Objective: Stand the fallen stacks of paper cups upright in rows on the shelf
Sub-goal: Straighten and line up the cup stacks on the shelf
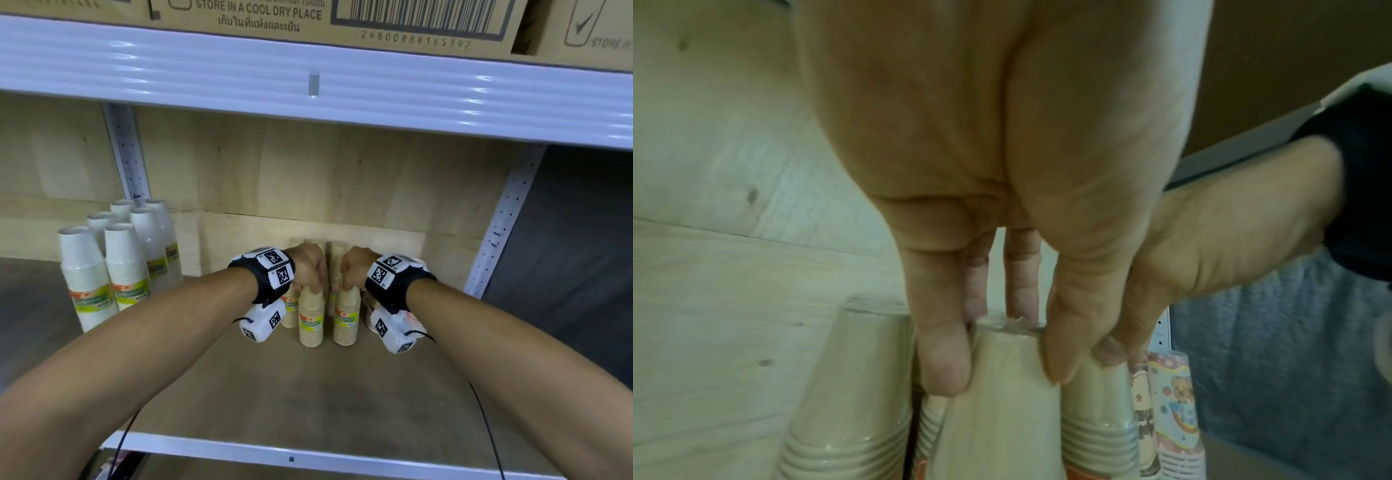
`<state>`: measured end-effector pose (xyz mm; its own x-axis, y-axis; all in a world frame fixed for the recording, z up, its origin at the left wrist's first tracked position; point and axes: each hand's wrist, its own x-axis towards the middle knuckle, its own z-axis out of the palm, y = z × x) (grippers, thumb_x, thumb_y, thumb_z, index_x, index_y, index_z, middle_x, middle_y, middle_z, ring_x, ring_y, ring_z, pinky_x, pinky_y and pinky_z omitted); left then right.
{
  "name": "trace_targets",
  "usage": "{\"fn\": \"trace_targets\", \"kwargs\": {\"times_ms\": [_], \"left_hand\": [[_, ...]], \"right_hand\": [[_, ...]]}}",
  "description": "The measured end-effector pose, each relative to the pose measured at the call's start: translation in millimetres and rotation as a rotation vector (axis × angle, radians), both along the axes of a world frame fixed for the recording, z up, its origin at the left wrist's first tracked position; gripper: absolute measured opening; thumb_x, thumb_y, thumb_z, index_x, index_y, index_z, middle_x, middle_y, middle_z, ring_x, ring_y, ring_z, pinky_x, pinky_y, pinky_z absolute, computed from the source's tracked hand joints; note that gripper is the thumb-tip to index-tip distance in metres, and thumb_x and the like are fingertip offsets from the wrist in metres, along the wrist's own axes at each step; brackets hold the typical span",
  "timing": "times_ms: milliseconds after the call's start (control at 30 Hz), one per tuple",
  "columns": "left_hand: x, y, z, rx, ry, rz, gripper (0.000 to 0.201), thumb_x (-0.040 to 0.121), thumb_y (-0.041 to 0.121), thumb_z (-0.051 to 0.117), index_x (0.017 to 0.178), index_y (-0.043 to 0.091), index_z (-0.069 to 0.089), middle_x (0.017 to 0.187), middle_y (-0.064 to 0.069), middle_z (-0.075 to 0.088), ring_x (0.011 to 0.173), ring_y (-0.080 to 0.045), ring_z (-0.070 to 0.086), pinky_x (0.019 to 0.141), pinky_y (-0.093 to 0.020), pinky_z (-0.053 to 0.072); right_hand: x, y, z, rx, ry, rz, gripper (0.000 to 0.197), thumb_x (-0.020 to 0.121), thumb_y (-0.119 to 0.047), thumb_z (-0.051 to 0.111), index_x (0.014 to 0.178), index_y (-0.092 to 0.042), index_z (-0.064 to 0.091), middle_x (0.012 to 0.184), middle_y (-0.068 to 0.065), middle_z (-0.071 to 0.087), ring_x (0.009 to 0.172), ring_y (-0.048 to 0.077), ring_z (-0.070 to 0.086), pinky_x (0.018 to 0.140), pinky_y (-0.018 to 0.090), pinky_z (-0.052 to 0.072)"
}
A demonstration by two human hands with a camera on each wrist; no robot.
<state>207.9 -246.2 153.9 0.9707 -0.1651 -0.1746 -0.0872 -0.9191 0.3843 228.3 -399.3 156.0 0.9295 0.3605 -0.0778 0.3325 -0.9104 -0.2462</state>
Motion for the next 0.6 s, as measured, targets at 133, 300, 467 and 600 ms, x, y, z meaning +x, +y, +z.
{"fn": "trace_targets", "kwargs": {"times_ms": [133, 300, 467, 600], "left_hand": [[6.5, -0.1, -3.5, -0.012, 0.002, 0.002, 0.025, 0.081, 0.009, 0.075, 0.105, 0.012, 0.069, 0.104, -0.004, 0.066, 0.085, -0.016, 0.064, 0.053, -0.019, 0.050], [12.9, 0.3, -7.1, -0.041, 0.014, 0.009, 0.027, 0.081, 0.009, 0.076, 0.107, 0.011, 0.070, 0.107, -0.006, 0.067, 0.089, -0.018, 0.065, 0.057, -0.022, 0.053], [17.2, 1.4, -7.9, -0.045, 0.018, -0.007, 0.029, 0.081, 0.011, 0.076, 0.109, 0.011, 0.070, 0.106, -0.005, 0.067, 0.085, -0.015, 0.064, 0.054, -0.019, 0.051], [19.6, 2.0, -10.0, -0.039, 0.001, -0.009, 0.026, 0.081, 0.012, 0.077, 0.106, 0.012, 0.071, 0.103, -0.004, 0.067, 0.085, -0.015, 0.064, 0.052, -0.018, 0.050]], "right_hand": [[6.9, 3.4, -3.7, -0.041, -0.027, -0.039, 0.033, 0.088, -0.011, 0.067, 0.120, -0.003, 0.066, 0.122, 0.012, 0.066, 0.101, 0.021, 0.064, 0.077, 0.028, 0.049], [16.2, 6.5, -8.7, -0.013, -0.026, 0.026, 0.027, 0.083, -0.005, 0.067, 0.109, 0.005, 0.069, 0.112, 0.018, 0.069, 0.080, 0.015, 0.053, 0.047, 0.020, 0.036], [19.7, 15.1, -9.4, -0.005, -0.056, 0.023, 0.027, 0.089, -0.009, 0.062, 0.114, -0.001, 0.066, 0.114, 0.014, 0.067, 0.095, 0.024, 0.064, 0.070, 0.025, 0.041], [22.2, 15.4, -10.3, 0.014, -0.066, 0.022, 0.027, 0.092, -0.012, 0.059, 0.117, -0.003, 0.064, 0.120, 0.013, 0.064, 0.104, 0.025, 0.063, 0.073, 0.024, 0.039]]}}
